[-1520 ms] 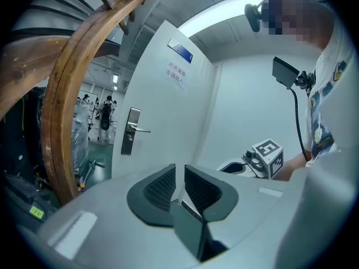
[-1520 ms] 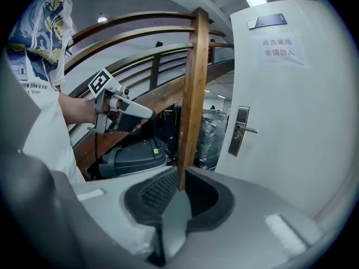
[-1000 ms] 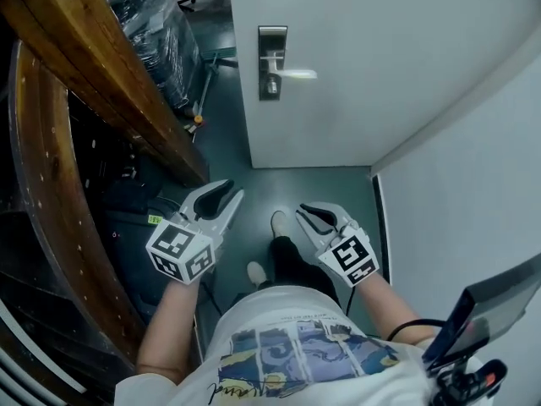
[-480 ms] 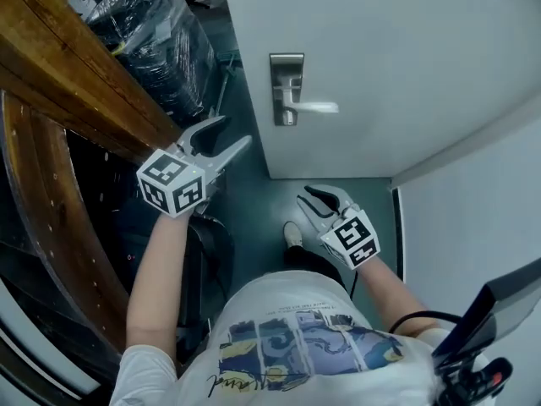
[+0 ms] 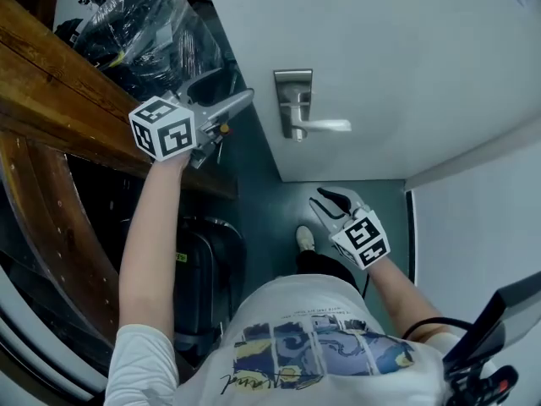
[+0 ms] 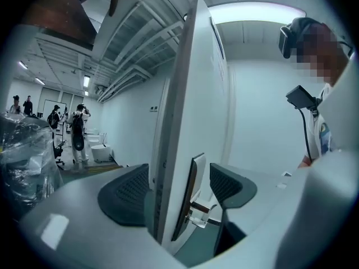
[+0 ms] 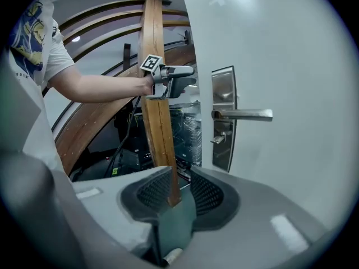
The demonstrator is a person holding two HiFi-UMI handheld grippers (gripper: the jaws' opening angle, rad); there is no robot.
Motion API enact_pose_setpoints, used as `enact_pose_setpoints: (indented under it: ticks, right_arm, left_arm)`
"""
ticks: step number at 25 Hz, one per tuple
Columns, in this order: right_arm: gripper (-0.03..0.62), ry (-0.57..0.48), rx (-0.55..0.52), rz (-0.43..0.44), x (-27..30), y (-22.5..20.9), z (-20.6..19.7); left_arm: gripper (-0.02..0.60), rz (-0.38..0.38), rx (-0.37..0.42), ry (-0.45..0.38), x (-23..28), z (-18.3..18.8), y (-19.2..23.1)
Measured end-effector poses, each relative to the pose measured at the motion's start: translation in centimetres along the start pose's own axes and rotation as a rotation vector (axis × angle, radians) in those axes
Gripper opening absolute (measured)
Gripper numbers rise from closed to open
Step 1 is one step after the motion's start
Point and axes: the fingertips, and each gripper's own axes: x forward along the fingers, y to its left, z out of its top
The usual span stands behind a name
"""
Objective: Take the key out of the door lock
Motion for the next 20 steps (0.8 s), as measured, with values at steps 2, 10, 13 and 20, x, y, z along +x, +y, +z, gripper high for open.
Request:
enact_pose_setpoints:
  ticks: [2, 10, 13, 20]
  right_arm:
    - [0.087, 0.014, 0.002, 0.003, 0.2, -0.3, -0.4]
    - [0.087, 0.046, 0.009, 0.013, 1.2, -1.0, -1.2]
    - [0.087, 0.058, 0.014, 0.011, 1.5, -1.5, -1.5]
    - [0.087, 0.078, 0.031, 0.005, 2.2, -2.1, -2.4]
  left_arm:
    - [0.362, -0.029, -0.006, -0.013, 0.7, 0.7, 0.7]
    - [0.395, -0.16, -0.042, -0.051, 3.2, 2.2, 1.2]
    - [0.397, -0.206, -0.059, -0.06, 4.2, 2.6, 1.1]
    - [0.339, -0.281, -0.065, -0.058, 5.8, 3.3, 0.0]
